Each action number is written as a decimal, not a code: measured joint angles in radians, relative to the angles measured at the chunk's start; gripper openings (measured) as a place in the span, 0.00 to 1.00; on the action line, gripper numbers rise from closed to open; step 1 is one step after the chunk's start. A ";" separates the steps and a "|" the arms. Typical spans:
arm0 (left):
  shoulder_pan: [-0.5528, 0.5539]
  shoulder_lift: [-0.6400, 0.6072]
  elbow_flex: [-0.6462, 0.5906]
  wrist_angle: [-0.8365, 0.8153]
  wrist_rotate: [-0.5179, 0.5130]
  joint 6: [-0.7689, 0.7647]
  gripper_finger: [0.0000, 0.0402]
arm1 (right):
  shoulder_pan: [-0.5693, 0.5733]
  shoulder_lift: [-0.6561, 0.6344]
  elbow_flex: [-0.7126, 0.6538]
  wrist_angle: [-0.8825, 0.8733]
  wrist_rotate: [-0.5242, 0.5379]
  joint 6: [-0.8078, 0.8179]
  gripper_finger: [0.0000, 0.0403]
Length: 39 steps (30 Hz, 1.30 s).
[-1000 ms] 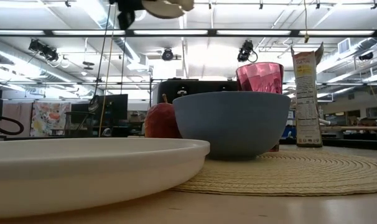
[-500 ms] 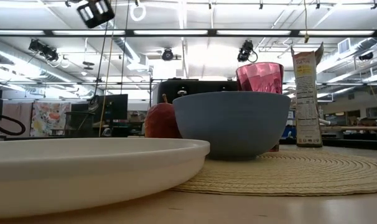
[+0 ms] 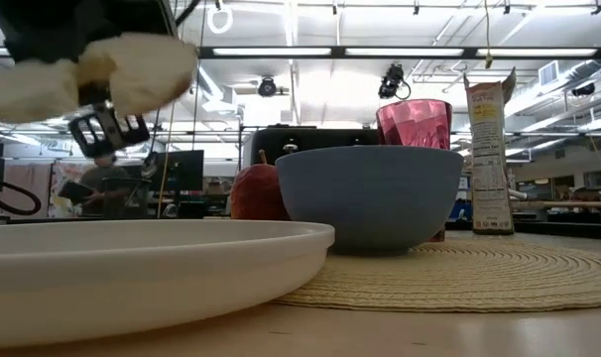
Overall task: Arrange a breakfast setting
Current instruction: Put the bread on the white plate, then put the spoon on the yellow tablemat to the right of the blue bowl
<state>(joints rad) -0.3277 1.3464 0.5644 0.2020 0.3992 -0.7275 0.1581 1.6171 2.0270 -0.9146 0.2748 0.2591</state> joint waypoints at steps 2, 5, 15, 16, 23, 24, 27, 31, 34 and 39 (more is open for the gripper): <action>-0.011 0.066 0.000 0.084 0.000 -0.025 0.14 | -0.008 0.009 0.000 -0.003 0.000 0.000 0.58; -0.018 0.157 0.000 0.170 -0.001 -0.063 0.14 | -0.019 0.018 0.000 0.000 -0.001 0.000 0.58; -0.017 0.291 0.000 0.252 -0.008 -0.144 0.25 | -0.026 0.017 0.000 0.002 0.014 -0.008 0.59; -0.017 0.291 0.000 0.249 -0.008 -0.143 0.27 | -0.027 0.017 0.000 0.002 0.015 -0.009 0.59; 0.012 0.291 0.000 0.241 -0.015 -0.106 0.47 | -0.039 0.017 0.000 0.008 0.023 -0.027 0.59; 0.020 0.291 0.000 0.237 -0.009 -0.097 0.49 | -0.041 0.017 0.000 0.008 0.023 -0.028 0.59; 0.052 0.276 0.000 0.196 0.032 -0.075 0.54 | -0.044 0.017 0.000 0.008 0.023 -0.035 0.59; 0.104 0.209 0.000 0.094 0.061 -0.043 0.54 | -0.044 0.017 0.000 0.008 0.022 -0.061 0.59; 0.147 0.129 0.001 0.012 0.064 -0.016 0.52 | -0.044 0.017 0.000 0.008 0.021 -0.083 0.59; 0.221 -0.056 0.001 -0.095 -0.008 -0.009 0.51 | -0.044 0.017 0.000 0.016 0.042 -0.137 0.59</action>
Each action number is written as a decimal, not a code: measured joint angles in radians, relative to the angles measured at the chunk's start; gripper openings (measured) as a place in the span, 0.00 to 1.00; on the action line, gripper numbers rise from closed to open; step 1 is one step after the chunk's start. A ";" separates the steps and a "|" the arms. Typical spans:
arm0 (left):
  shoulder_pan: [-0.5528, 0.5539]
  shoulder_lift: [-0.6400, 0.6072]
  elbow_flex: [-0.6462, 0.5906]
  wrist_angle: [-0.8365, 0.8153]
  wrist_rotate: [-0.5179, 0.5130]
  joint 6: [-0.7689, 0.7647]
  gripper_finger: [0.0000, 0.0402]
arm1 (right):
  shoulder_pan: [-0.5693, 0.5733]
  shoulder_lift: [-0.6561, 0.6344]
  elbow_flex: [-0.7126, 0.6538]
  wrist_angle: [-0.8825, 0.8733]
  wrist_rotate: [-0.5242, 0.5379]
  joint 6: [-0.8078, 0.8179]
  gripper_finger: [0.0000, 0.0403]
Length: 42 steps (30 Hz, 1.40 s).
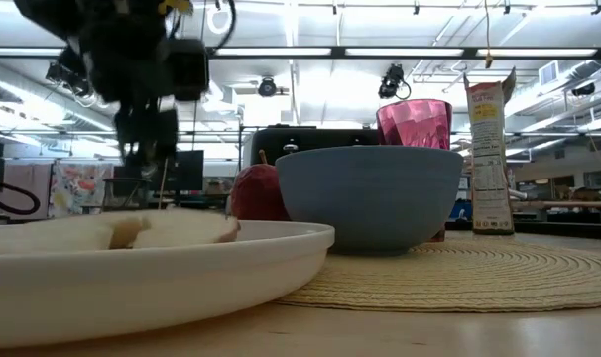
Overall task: Arrange a breakfast setting
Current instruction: Put the spoon on the yellow tablemat to the right of the blue bowl
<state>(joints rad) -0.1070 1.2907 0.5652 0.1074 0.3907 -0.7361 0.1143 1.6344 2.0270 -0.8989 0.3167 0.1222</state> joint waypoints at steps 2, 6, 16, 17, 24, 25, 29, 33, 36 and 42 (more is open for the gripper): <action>0.032 -0.078 0.014 -0.054 -0.063 0.008 0.51 | -0.001 0.000 0.000 0.010 0.019 -0.038 0.59; 0.112 -0.217 0.112 -0.253 -0.267 0.102 0.51 | -0.022 0.000 0.000 0.047 0.029 -0.104 0.59; 0.649 -0.268 0.392 -0.686 -0.470 0.243 0.51 | -0.125 0.000 0.000 0.097 -0.054 -0.197 0.59; 0.721 -0.267 0.392 -0.693 -0.477 0.242 0.51 | -0.132 0.000 0.000 0.097 -0.065 -0.198 0.59; 1.049 -0.241 0.393 -0.609 -0.647 0.294 0.51 | -0.157 -0.007 0.000 0.089 -0.106 -0.213 0.59; 1.065 -0.228 0.393 -0.590 -0.648 0.269 0.51 | -0.160 -0.007 0.000 0.086 -0.106 -0.218 0.59; 1.116 -0.186 0.392 -0.581 -0.669 0.214 0.53 | -0.168 -0.013 0.000 0.056 -0.107 -0.253 0.59; 1.128 -0.115 0.406 -0.655 -0.746 0.028 0.51 | -0.192 -0.031 0.000 0.024 -0.108 -0.257 0.59; 1.125 -0.016 0.493 -0.776 -0.765 -0.072 0.49 | -0.241 -0.048 0.000 0.029 -0.131 -0.272 0.59; 1.106 0.160 0.706 -0.903 -0.912 -0.169 0.46 | -0.386 -0.068 0.000 0.037 -0.218 -0.338 0.59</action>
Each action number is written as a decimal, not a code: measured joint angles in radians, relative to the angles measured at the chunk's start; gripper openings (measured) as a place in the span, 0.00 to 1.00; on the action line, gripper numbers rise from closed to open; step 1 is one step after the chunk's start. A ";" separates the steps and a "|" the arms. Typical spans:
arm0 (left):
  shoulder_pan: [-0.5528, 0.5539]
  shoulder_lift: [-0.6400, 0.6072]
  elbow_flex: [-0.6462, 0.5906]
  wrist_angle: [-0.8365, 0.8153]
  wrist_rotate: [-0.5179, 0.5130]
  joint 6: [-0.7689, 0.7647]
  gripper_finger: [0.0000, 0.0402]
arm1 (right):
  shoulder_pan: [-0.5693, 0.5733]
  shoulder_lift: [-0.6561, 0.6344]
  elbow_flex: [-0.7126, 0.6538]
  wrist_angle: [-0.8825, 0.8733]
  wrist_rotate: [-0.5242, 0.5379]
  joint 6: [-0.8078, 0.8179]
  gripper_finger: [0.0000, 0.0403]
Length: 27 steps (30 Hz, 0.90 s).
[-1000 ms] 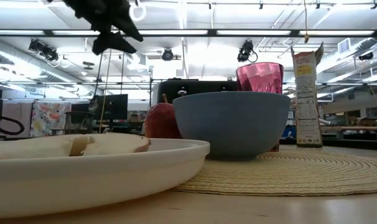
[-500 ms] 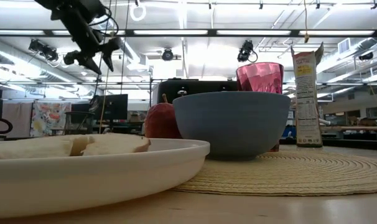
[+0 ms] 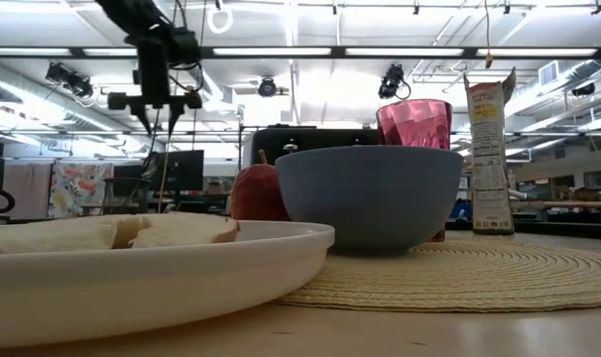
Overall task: Arrange a breakfast setting
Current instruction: Put the spoon on the yellow tablemat to the right of the blue bowl
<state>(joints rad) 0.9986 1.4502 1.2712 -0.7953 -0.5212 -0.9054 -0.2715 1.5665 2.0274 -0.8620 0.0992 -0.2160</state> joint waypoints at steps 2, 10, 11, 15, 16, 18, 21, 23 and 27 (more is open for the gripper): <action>-0.006 0.046 0.049 -0.040 -0.040 -0.044 0.46 | -0.045 0.000 0.000 -0.009 -0.030 -0.005 0.59; -0.009 0.200 0.111 -0.127 -0.060 -0.239 0.46 | -0.173 0.000 0.000 -0.030 -0.169 -0.049 0.59; -0.009 0.213 0.111 -0.134 -0.060 -0.260 0.46 | -0.184 0.000 0.000 -0.030 -0.183 -0.049 0.59; -0.007 0.254 0.111 -0.131 -0.070 -0.315 0.46 | -0.220 0.000 0.000 -0.030 -0.252 -0.058 0.59; -0.008 0.264 0.111 -0.132 -0.085 -0.317 0.46 | -0.226 0.000 0.000 -0.030 -0.268 -0.068 0.59; -0.007 0.280 0.111 -0.138 -0.117 -0.322 0.46 | -0.234 0.000 0.000 -0.030 -0.290 -0.082 0.59; -0.001 0.307 0.111 -0.139 -0.138 -0.327 0.46 | -0.242 0.000 0.000 -0.030 -0.311 -0.091 0.59; 0.003 0.318 0.111 -0.139 -0.140 -0.347 0.46 | -0.243 0.000 0.000 -0.030 -0.315 -0.093 0.59; 0.003 0.325 0.111 -0.140 -0.168 -0.374 0.45 | -0.243 0.000 0.000 -0.030 -0.327 -0.102 0.59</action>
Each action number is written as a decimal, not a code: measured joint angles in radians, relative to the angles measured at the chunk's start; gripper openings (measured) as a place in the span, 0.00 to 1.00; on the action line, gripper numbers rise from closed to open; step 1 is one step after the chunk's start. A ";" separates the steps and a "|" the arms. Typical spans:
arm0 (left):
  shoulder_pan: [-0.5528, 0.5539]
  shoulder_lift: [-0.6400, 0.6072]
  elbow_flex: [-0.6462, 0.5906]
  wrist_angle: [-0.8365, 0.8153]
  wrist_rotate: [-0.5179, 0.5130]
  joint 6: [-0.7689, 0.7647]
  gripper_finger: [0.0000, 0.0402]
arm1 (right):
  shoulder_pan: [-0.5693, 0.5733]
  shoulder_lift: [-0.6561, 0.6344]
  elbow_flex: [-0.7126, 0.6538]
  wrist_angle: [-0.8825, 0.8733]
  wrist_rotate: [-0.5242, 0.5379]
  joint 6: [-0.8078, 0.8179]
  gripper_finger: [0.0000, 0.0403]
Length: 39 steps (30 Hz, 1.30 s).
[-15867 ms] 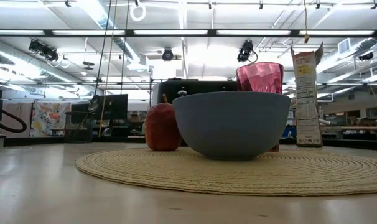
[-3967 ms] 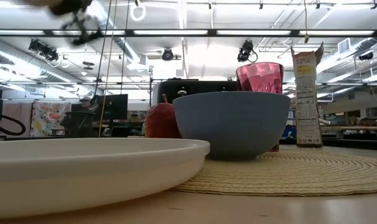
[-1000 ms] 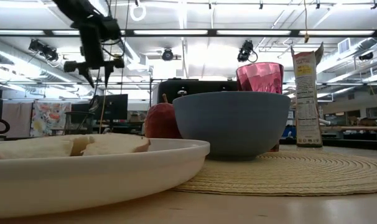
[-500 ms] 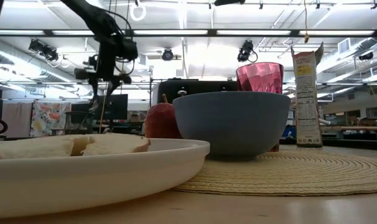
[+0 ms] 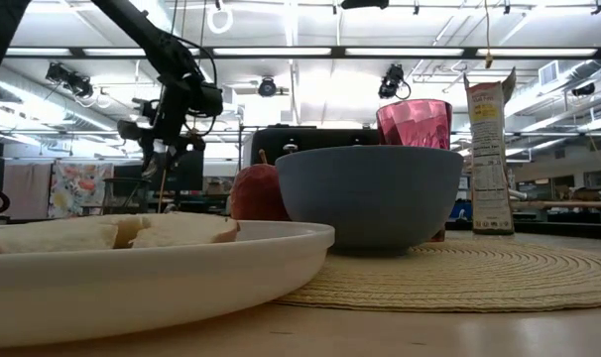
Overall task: Arrange a breakfast setting
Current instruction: Put the spoon on the yellow tablemat to the right of the blue bowl
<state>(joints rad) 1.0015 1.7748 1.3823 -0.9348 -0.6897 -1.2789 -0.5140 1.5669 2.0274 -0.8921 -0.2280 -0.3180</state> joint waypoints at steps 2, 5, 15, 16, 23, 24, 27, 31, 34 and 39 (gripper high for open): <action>0.000 0.000 0.000 0.000 -0.028 -0.001 0.43 | 0.000 0.000 0.000 0.000 -0.007 0.000 0.59; 0.009 0.000 0.000 0.000 -0.033 -0.001 0.36 | 0.000 0.000 0.000 0.000 -0.010 0.000 0.59; 0.017 0.000 0.000 0.000 -0.039 -0.053 0.13 | 0.000 0.000 0.000 0.000 -0.010 -0.018 0.59; 0.018 0.000 0.000 -0.001 -0.040 -0.053 0.11 | 0.000 0.000 0.000 0.000 -0.010 -0.018 0.59; 0.017 -0.021 0.000 -0.033 -0.047 -0.050 0.04 | 0.000 0.000 0.000 0.000 -0.010 -0.037 0.59; 0.016 -0.027 0.000 -0.033 -0.050 -0.050 0.03 | -0.001 0.000 0.000 0.000 -0.010 -0.039 0.59; 0.017 -0.054 0.000 -0.036 -0.056 -0.050 0.03 | -0.001 0.000 0.000 0.000 -0.010 -0.041 0.59; 0.017 -0.095 0.000 -0.051 -0.066 -0.040 0.03 | -0.001 0.000 0.000 0.002 -0.010 -0.042 0.59; 0.011 -0.137 0.000 -0.069 -0.065 -0.037 0.03 | -0.001 0.000 0.000 0.022 -0.010 -0.043 0.59; -0.025 -0.236 0.023 -0.081 -0.065 0.049 0.03 | -0.001 0.001 0.000 0.056 -0.022 -0.044 0.59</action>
<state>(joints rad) 0.9769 1.5389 1.4051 -1.0153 -0.7550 -1.2301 -0.5152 1.5677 2.0274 -0.8362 -0.2497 -0.3618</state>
